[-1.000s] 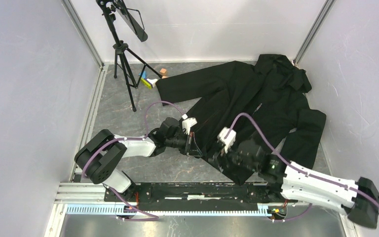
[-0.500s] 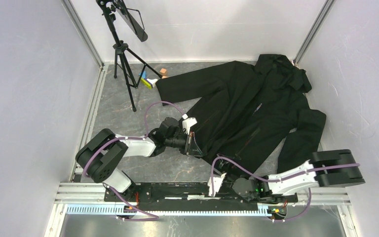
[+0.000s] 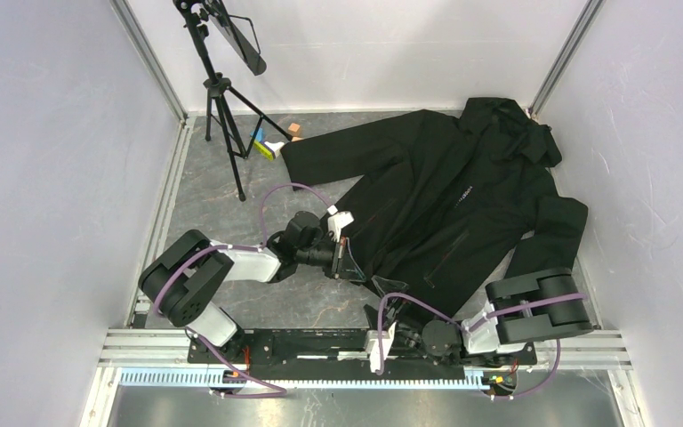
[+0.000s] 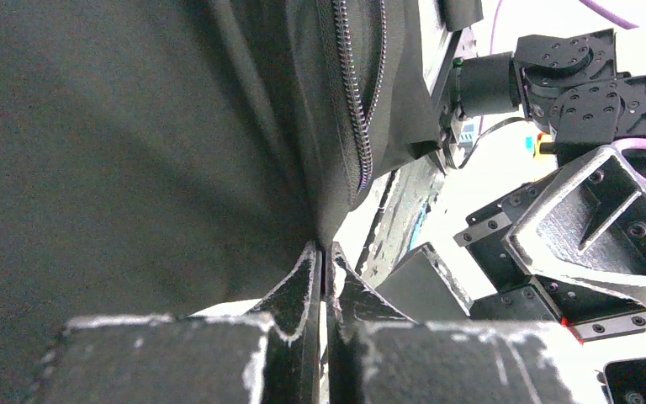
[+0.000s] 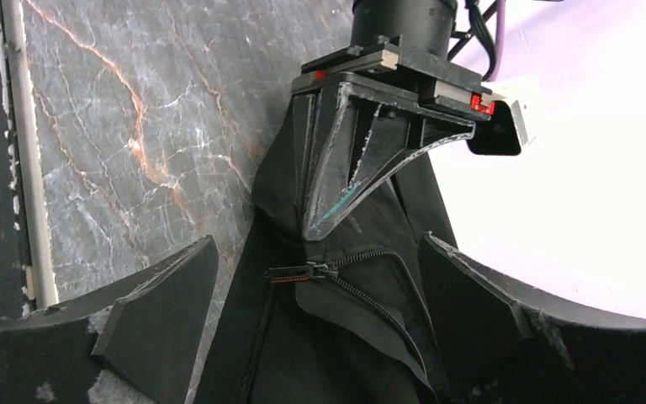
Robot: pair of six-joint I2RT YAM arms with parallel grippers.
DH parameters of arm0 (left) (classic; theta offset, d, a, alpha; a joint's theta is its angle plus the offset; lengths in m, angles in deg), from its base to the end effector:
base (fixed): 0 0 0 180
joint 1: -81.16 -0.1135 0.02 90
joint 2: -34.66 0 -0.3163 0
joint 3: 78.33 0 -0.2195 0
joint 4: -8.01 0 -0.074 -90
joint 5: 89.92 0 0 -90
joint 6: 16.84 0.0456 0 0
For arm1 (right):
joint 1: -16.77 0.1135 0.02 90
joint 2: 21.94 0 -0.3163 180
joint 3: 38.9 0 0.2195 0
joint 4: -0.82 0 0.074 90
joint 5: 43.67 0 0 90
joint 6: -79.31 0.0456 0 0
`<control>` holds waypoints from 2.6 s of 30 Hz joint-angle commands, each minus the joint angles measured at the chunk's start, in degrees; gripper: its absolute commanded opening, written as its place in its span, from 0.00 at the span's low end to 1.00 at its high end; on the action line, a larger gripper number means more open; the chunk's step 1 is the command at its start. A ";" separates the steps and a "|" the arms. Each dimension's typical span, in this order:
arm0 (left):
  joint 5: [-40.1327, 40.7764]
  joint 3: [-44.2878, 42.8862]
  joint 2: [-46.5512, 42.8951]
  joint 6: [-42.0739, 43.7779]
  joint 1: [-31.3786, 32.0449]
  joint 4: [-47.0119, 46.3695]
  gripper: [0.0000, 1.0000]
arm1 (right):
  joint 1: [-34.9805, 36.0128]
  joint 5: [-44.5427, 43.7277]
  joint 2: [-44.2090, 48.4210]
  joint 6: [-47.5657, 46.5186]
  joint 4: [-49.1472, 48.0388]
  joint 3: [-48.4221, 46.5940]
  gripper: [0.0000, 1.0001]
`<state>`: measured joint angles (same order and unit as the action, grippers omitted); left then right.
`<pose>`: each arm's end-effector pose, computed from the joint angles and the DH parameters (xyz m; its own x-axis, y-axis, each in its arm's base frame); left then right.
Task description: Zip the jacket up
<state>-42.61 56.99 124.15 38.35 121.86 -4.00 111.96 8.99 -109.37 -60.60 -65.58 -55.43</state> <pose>0.1794 -0.1951 0.2168 -0.8575 0.1841 -0.4805 0.5139 0.3540 -0.7814 0.0106 0.1893 0.2134 0.6522 -0.4560 -0.6056 -0.5397 0.2817 -0.7933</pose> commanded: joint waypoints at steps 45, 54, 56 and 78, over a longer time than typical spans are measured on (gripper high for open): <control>-3.37 1.26 -3.58 -9.85 -0.62 -5.61 0.02 | -15.83 7.19 20.87 13.31 53.11 -15.62 0.90; -3.14 1.48 -3.37 -9.75 -0.63 -5.81 0.02 | -15.84 5.12 23.21 13.73 51.63 -14.52 0.88; -3.09 1.40 -3.25 -9.75 -0.63 -5.84 0.02 | -15.83 5.29 23.88 13.83 52.08 -14.06 0.86; -2.84 0.97 -4.13 -8.70 -0.62 -4.18 0.02 | -16.05 7.46 27.97 18.15 55.45 -13.10 0.52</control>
<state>-43.55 58.46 121.26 30.07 121.08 -7.96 96.21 16.60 -83.69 -44.34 -8.71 -68.50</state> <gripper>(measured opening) 0.041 0.539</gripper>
